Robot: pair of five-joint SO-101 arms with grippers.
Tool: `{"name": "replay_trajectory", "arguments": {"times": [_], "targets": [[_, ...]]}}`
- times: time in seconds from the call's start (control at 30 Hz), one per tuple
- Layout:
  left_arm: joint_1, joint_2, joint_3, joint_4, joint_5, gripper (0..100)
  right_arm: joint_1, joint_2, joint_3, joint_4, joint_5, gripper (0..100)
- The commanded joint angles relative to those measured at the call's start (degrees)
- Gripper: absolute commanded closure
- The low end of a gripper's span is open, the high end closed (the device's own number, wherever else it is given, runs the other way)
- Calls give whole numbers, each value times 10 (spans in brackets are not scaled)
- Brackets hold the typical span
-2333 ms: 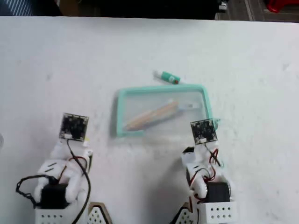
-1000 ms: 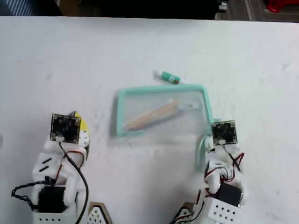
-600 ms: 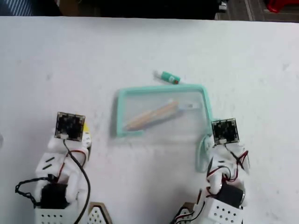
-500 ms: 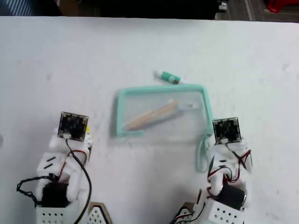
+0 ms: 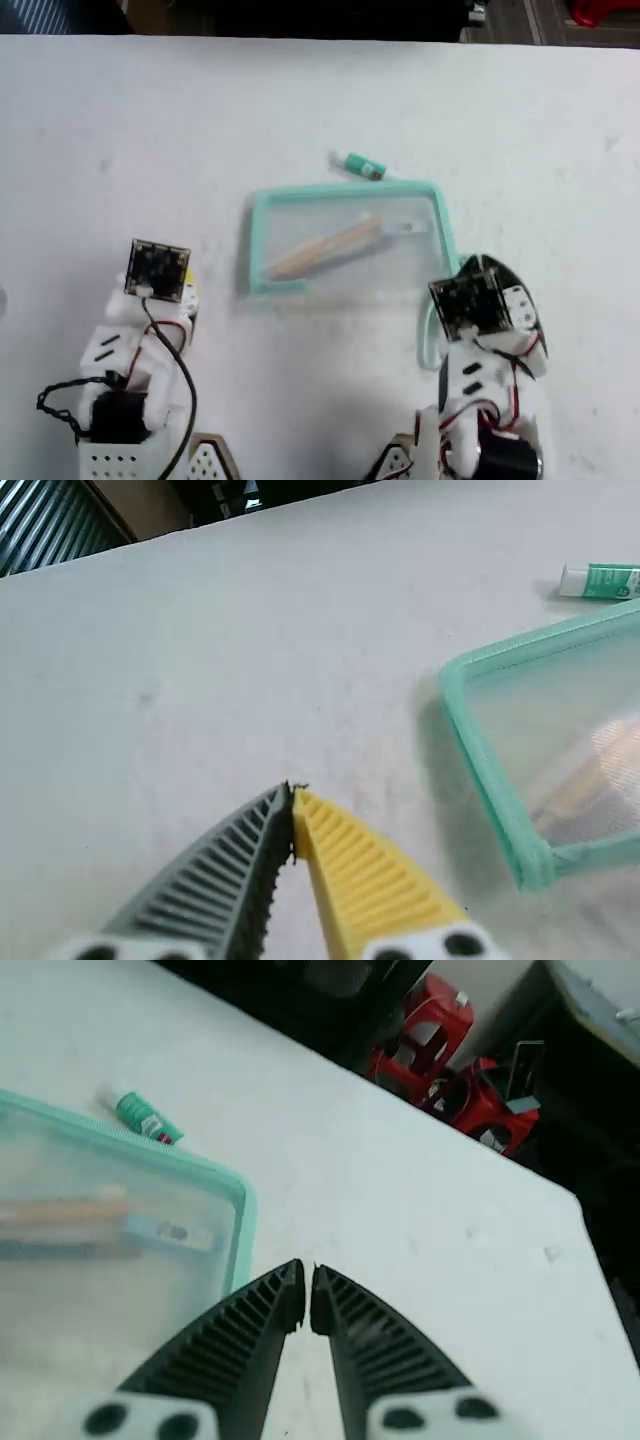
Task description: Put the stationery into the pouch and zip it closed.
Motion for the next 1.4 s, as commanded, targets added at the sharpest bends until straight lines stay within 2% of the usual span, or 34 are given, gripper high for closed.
{"name": "replay_trajectory", "arguments": {"times": [0.0, 0.27, 0.4, 0.6, 0.67, 0.8, 0.9, 1.1, 1.37], "targets": [[7, -5, -4, -11, -4, 976, -7, 69, -78, 1, 1, 981], [47, -5, 14, -11, -43, 976, -7, 396, -195, 2, -69, 981], [46, -5, 19, -15, -45, 976, 11, 495, -221, -2, -78, 981], [47, -5, 19, -16, -41, 976, 112, 582, -190, -153, -80, 981], [44, -5, 14, -16, -33, 976, 115, 628, -172, -200, -77, 981], [44, -5, 4, -9, 39, 973, 115, 729, -170, -255, -76, 981], [44, -5, 4, -8, 40, 972, 114, 798, -183, -270, -76, 981], [48, -5, 7, -17, 40, 972, 75, 878, -193, -269, -76, 981], [48, -5, 28, -52, 32, 972, -36, 895, -193, -214, -76, 981]]}}
